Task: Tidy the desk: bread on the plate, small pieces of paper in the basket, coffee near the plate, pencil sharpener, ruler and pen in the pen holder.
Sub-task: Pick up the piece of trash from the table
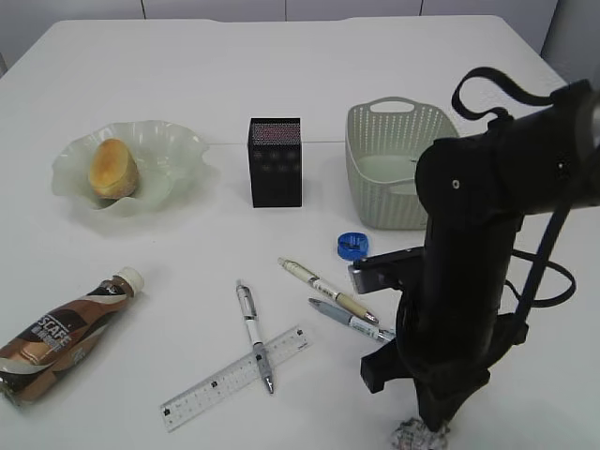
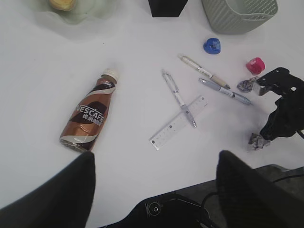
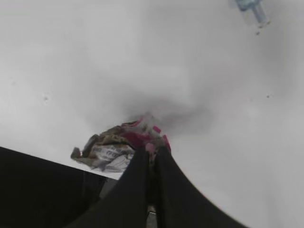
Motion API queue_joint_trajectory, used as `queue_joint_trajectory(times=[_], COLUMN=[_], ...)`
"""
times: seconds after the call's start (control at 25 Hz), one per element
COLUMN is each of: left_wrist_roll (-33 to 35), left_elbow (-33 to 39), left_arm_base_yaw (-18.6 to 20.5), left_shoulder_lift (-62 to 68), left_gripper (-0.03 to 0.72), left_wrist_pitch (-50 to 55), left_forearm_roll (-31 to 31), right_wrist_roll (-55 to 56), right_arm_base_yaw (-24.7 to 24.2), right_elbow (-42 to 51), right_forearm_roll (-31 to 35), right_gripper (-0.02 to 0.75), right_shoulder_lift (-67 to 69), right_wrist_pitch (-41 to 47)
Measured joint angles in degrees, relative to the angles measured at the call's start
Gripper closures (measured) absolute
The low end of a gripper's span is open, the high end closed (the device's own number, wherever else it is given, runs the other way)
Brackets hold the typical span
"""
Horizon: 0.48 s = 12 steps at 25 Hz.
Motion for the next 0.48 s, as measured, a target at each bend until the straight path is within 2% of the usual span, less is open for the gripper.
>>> queue_joint_trajectory(times=[0.28,0.48], left_wrist_roll=[0.0,0.0], left_elbow=[0.0,0.0], left_arm_base_yaw=[0.0,0.0], left_shoulder_lift=[0.0,0.0], left_gripper=[0.112,0.114], left_wrist_pitch=[0.0,0.0], left_forearm_roll=[0.0,-0.1], right_wrist_roll=[0.0,0.7], right_arm_base_yaw=[0.0,0.1], right_elbow=[-7.0,-17.3], right_forearm_roll=[0.1,-1.3], right_gripper=[0.743,0.743], right_shoulder_lift=[-1.8,-1.8], right_wrist_pitch=[4.1,5.5])
